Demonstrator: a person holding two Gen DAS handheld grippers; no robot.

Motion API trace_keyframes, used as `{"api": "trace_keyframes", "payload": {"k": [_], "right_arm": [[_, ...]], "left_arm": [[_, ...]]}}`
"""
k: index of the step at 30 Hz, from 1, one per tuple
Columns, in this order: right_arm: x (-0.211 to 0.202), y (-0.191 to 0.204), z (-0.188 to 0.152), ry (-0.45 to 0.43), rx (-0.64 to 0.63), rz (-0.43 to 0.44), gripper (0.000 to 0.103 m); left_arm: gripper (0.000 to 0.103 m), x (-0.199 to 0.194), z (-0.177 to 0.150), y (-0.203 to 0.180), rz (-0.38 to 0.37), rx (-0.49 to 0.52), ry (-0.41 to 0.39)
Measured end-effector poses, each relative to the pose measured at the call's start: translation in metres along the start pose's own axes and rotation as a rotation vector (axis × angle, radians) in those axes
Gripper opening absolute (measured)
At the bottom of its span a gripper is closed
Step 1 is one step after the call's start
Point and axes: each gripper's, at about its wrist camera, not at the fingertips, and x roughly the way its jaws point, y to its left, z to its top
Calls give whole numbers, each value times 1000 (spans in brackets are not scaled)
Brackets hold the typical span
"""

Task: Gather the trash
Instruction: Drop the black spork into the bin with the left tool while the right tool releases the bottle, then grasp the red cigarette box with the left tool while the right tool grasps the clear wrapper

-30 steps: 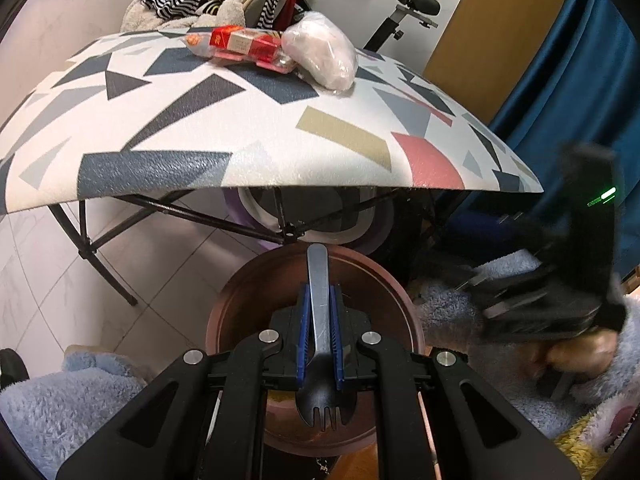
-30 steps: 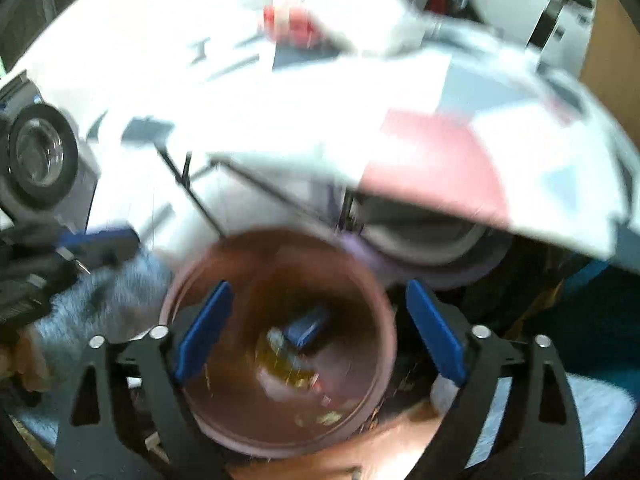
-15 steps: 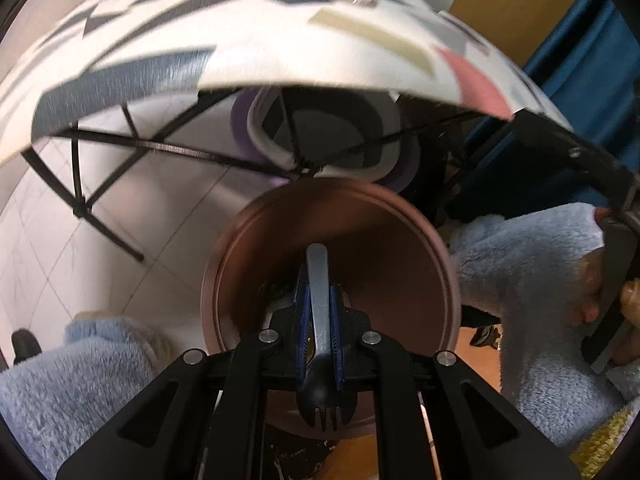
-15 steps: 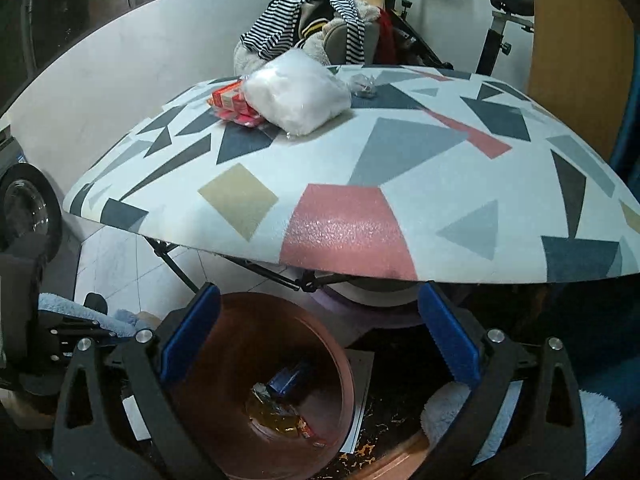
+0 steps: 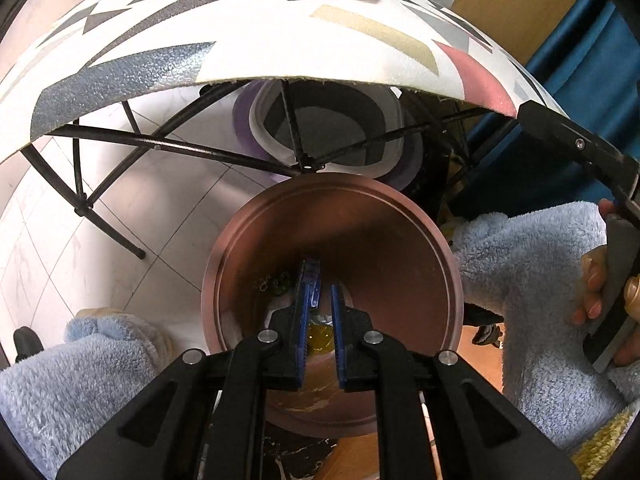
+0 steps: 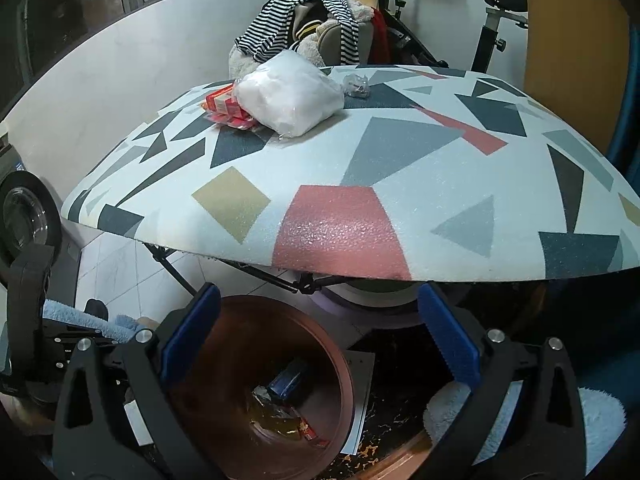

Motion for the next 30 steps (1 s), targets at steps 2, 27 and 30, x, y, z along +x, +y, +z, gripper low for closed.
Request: {"api": "trace_keyframes", "payload": {"k": [2, 27, 30], "right_arm": [[0, 0, 0, -3, -2, -3, 97], [1, -10, 2, -66, 46, -73, 97], [2, -10, 4, -61, 57, -60, 97]], "left_arm": [[37, -3, 0, 0, 1, -2, -15], [95, -84, 24, 38, 10, -181, -358], [96, -94, 33, 44, -8, -189, -382]]}}
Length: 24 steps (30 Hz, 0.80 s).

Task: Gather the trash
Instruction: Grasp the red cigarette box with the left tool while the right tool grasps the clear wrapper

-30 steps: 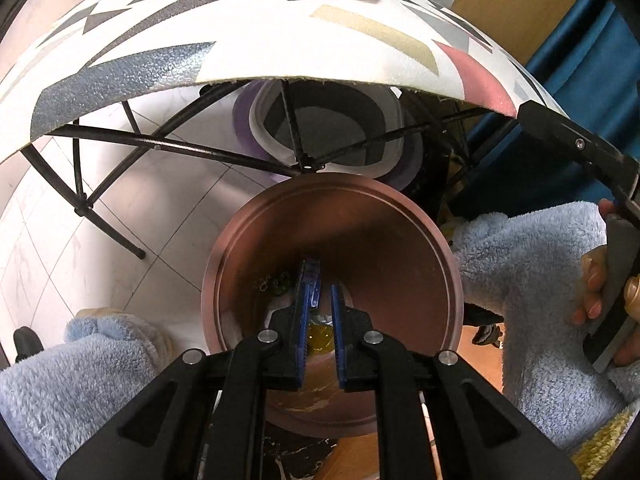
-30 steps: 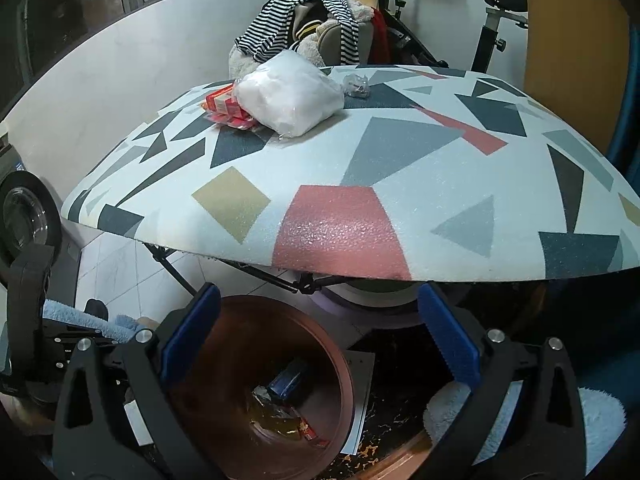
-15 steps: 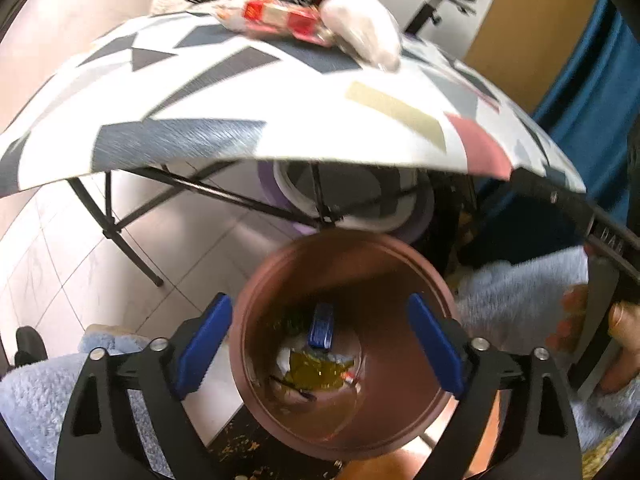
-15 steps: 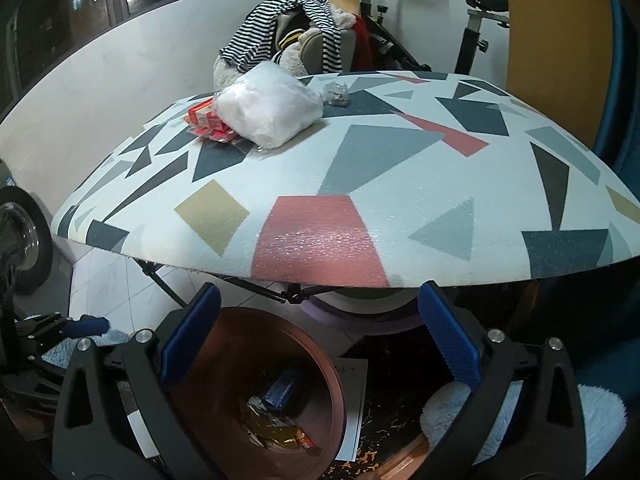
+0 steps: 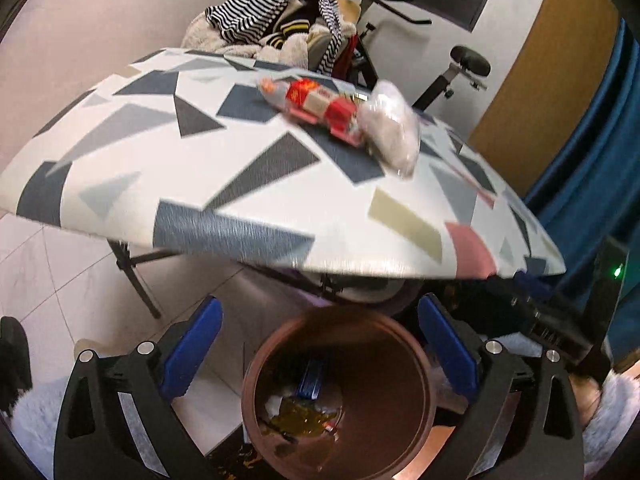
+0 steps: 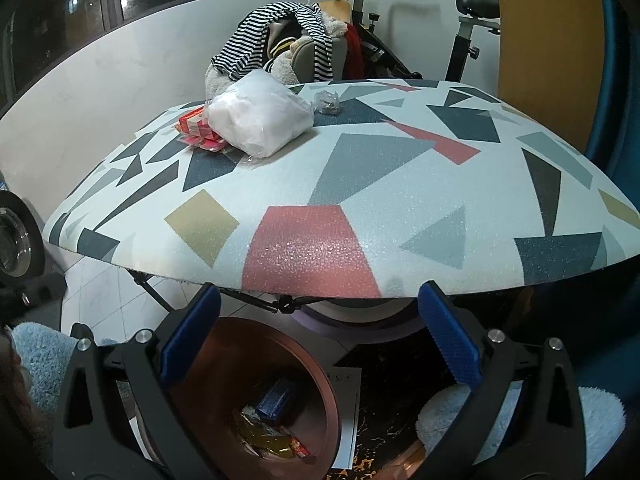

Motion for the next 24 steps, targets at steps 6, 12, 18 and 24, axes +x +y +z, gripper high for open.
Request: {"api": "trace_keyframes", "payload": {"k": [6, 12, 18, 24], "right_arm": [[0, 0, 8, 10, 8, -17, 97], [4, -8, 30, 39, 2, 0, 97], [14, -23, 66, 49, 9, 3, 97], [34, -36, 109, 63, 42, 21, 97]], "left_arm": [[96, -3, 27, 10, -41, -42, -20], [96, 6, 71, 23, -89, -99, -33], [96, 34, 126, 9, -67, 66, -46], [90, 81, 175, 22, -153, -32, 14]]}}
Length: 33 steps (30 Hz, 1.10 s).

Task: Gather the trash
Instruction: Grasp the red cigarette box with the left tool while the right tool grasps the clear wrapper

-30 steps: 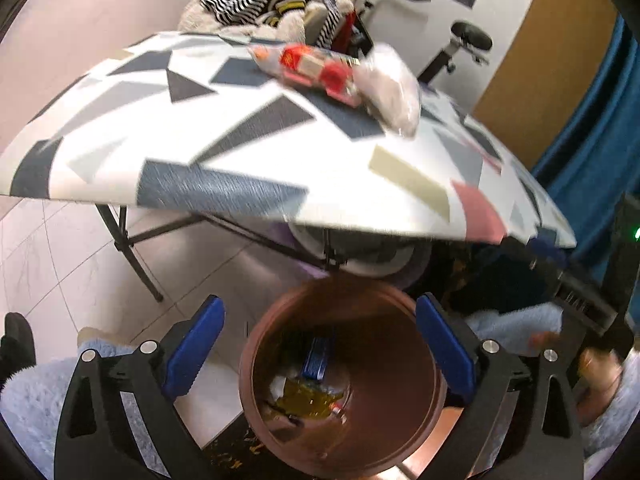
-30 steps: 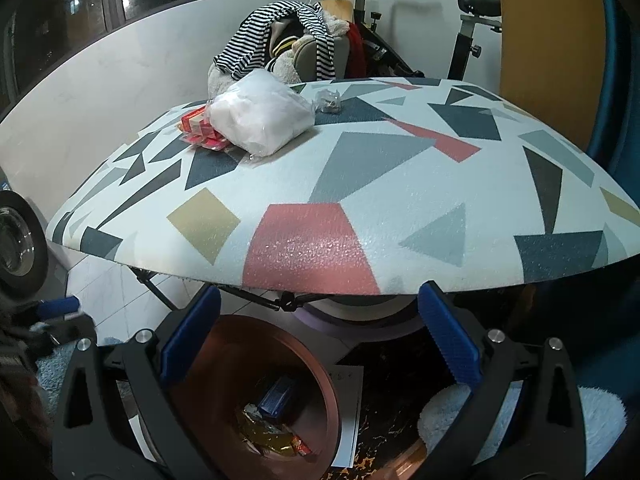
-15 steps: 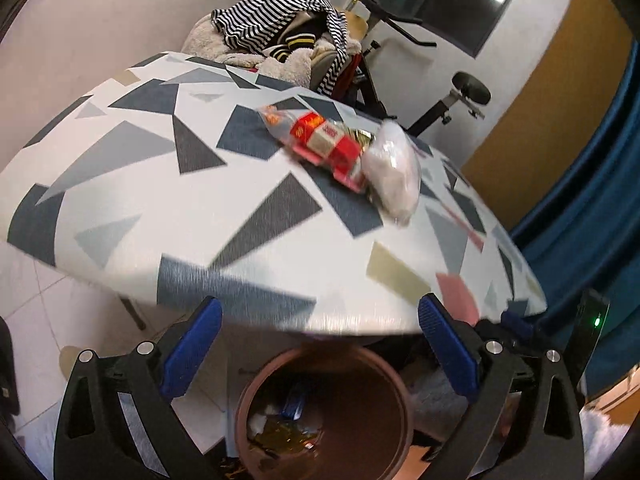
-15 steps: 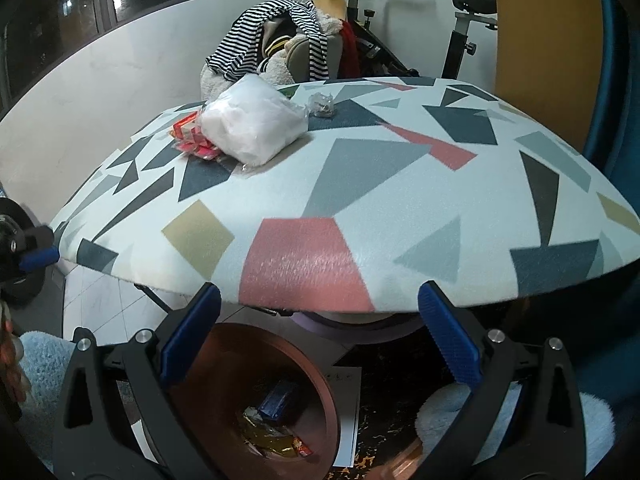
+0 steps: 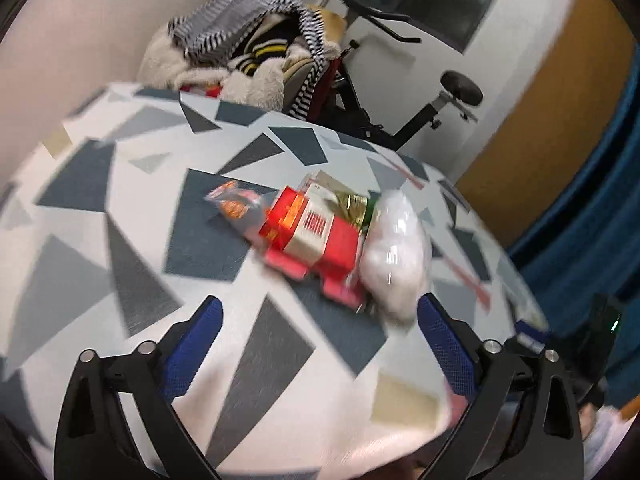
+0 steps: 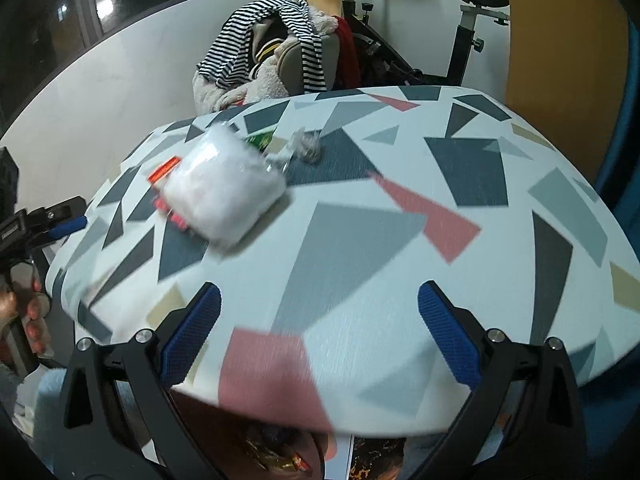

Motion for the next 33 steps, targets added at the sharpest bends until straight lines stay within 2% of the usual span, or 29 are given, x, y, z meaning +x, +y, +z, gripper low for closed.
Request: {"api": "trace_keyframes", "payload": {"k": [3, 5, 8, 12, 20, 21, 22, 26, 33], "right_arm": [[7, 0, 16, -11, -9, 8, 97], [13, -1, 24, -14, -13, 10, 97], [23, -3, 35, -15, -9, 25, 97], [34, -4, 43, -6, -15, 34, 97], [48, -10, 42, 15, -10, 34, 97], [49, -10, 41, 17, -11, 33, 97], [51, -11, 41, 19, -11, 33, 97], [52, -14, 41, 24, -12, 34, 97], [53, -11, 50, 13, -35, 68, 97]], "left_arm": [[78, 22, 17, 10, -32, -82, 20], [64, 37, 26, 20, -45, -142, 32], [52, 55, 34, 39, -71, -258, 42], [49, 68, 41, 58, -113, -371, 34], [49, 89, 40, 69, -142, -448, 70], [47, 91, 39, 68, -144, -447, 75], [36, 92, 39, 67, -141, -442, 78], [31, 83, 43, 56, -103, -377, 45], [26, 26, 65, -5, -46, -18, -70]]}}
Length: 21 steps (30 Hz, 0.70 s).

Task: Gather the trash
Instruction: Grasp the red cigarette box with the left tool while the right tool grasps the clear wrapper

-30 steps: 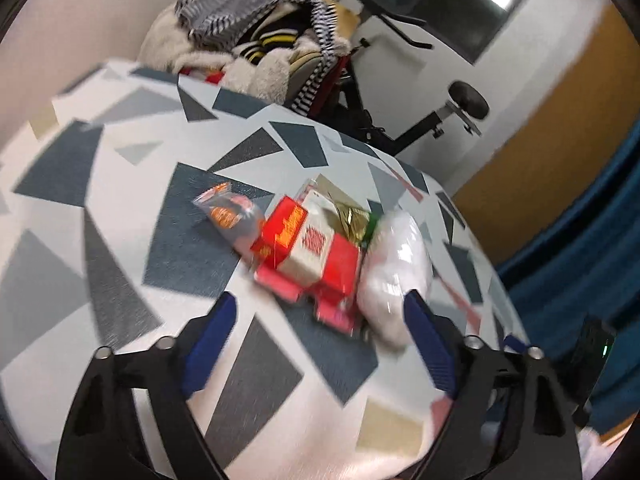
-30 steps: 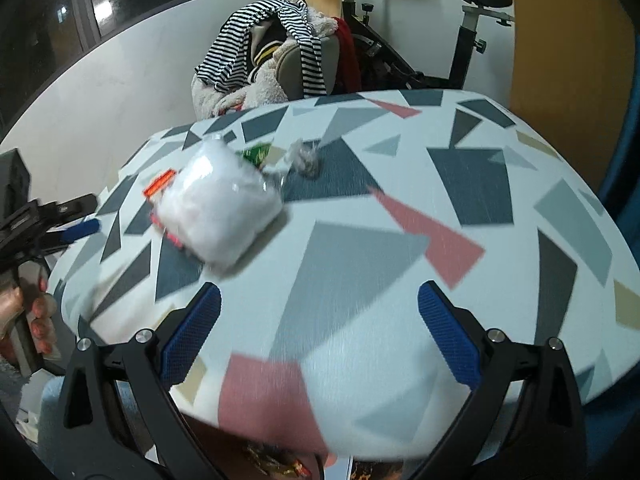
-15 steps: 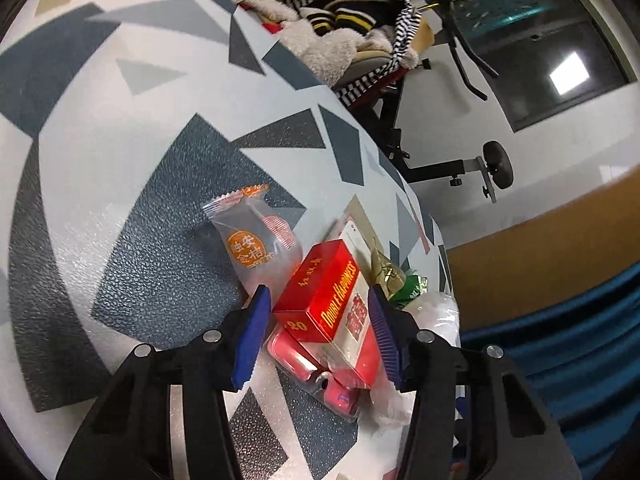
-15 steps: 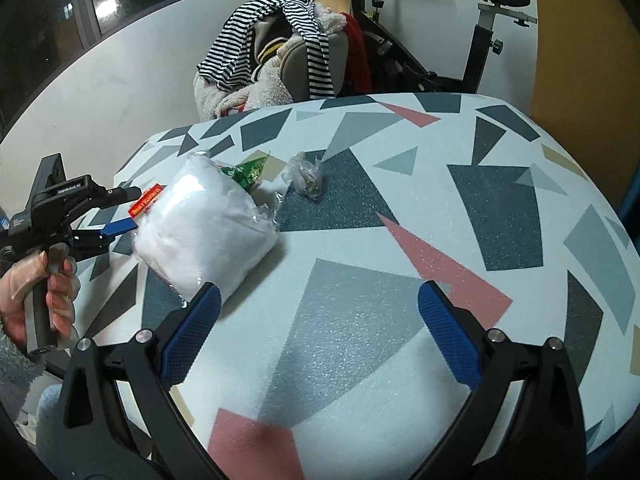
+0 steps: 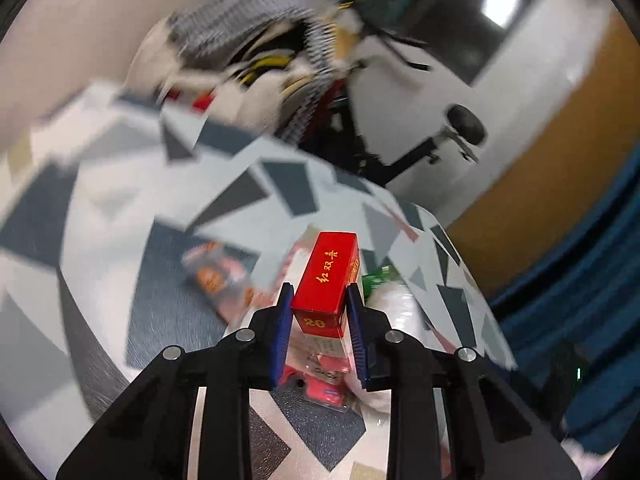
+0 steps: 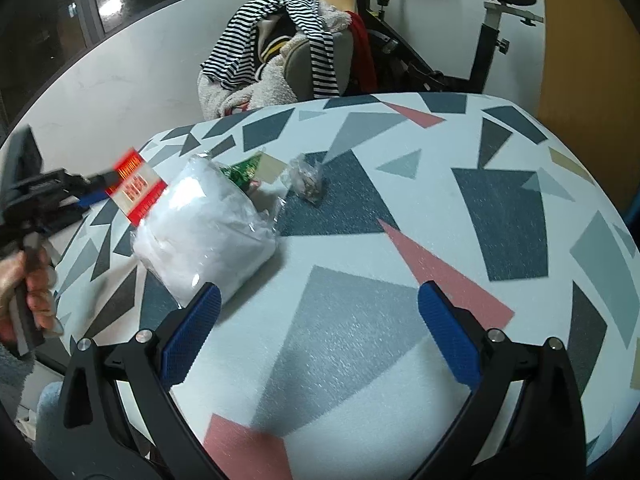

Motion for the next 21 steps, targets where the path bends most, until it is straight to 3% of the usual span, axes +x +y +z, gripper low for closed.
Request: {"api": "trace_keyframes", "payload": {"k": [4, 5, 7, 9, 14, 20, 21], "right_arm": [[5, 8, 18, -42, -44, 29, 94], [8, 9, 25, -47, -53, 37, 90], [23, 6, 44, -57, -64, 41, 72], [33, 6, 56, -56, -58, 44, 63], [94, -3, 92, 73, -18, 44, 54], [130, -4, 101, 156, 59, 91, 48], [134, -4, 101, 167, 62, 96, 41]], "left_arm": [[25, -27, 5, -18, 12, 98, -51], [25, -32, 5, -20, 19, 113, -59], [25, -41, 3, -23, 38, 146, -72], [25, -47, -1, -24, 45, 157, -71], [25, -57, -12, -17, 43, 138, -57], [25, -62, -25, -7, 55, 130, -38], [25, -62, -26, -6, 55, 127, -37]]}}
